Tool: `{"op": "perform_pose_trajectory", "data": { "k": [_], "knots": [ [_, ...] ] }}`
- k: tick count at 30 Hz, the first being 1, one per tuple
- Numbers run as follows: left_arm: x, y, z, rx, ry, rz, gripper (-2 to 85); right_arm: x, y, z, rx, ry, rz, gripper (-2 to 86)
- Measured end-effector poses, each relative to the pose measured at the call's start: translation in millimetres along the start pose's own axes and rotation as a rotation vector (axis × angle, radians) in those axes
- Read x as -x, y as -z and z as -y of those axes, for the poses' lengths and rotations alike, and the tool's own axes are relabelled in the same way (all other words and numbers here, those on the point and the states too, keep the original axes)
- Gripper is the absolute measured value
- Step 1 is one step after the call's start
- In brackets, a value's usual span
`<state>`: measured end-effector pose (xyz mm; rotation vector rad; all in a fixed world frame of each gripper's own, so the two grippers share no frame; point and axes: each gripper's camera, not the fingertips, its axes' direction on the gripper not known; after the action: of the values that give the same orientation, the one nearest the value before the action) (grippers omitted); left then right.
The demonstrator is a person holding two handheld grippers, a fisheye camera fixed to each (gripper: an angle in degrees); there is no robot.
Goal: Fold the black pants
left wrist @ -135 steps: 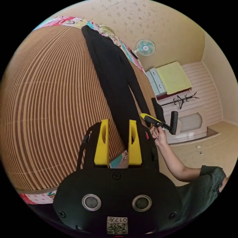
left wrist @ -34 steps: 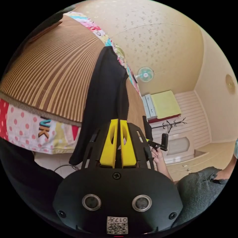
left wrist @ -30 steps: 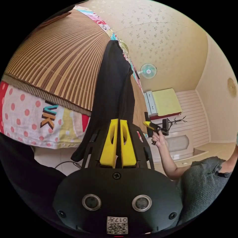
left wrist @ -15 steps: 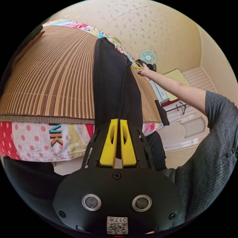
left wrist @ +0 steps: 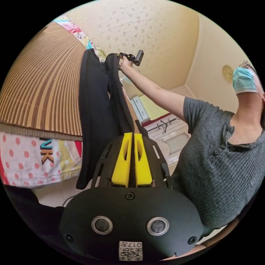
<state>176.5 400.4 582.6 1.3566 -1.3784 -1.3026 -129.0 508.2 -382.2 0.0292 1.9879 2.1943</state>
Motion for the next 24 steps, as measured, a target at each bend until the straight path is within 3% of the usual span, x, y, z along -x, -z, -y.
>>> {"op": "perform_pose_trajectory", "data": {
  "k": [4,8,14,17,19,21,23,24],
  "knots": [
    [7,23,-14,-0.042,0.132,0.129,-0.7,62,-19,42,0.132,0.053,0.300,2.1],
    [14,27,-25,-0.002,0.198,0.239,-0.6,67,-7,17,0.078,-0.033,0.368,1.9],
    [22,21,-21,0.064,0.251,0.288,-0.7,46,43,-130,0.228,0.124,0.539,2.5],
    [20,17,-8,0.115,0.239,0.302,-0.7,11,87,-225,0.310,0.096,0.568,2.6],
    [19,14,0,0.161,0.236,0.226,-0.7,-23,124,-285,0.358,0.034,0.634,2.7],
    [13,29,4,0.068,0.220,-0.032,-0.7,-53,155,-324,0.380,-0.035,0.643,2.9],
    [-4,43,0,-0.012,0.146,-0.068,-0.7,-84,186,-362,0.345,-0.143,0.648,3.3],
    [-5,42,-2,0.043,0.191,0.021,-0.7,-101,203,-385,0.322,-0.192,0.671,3.6]
  ]
}}
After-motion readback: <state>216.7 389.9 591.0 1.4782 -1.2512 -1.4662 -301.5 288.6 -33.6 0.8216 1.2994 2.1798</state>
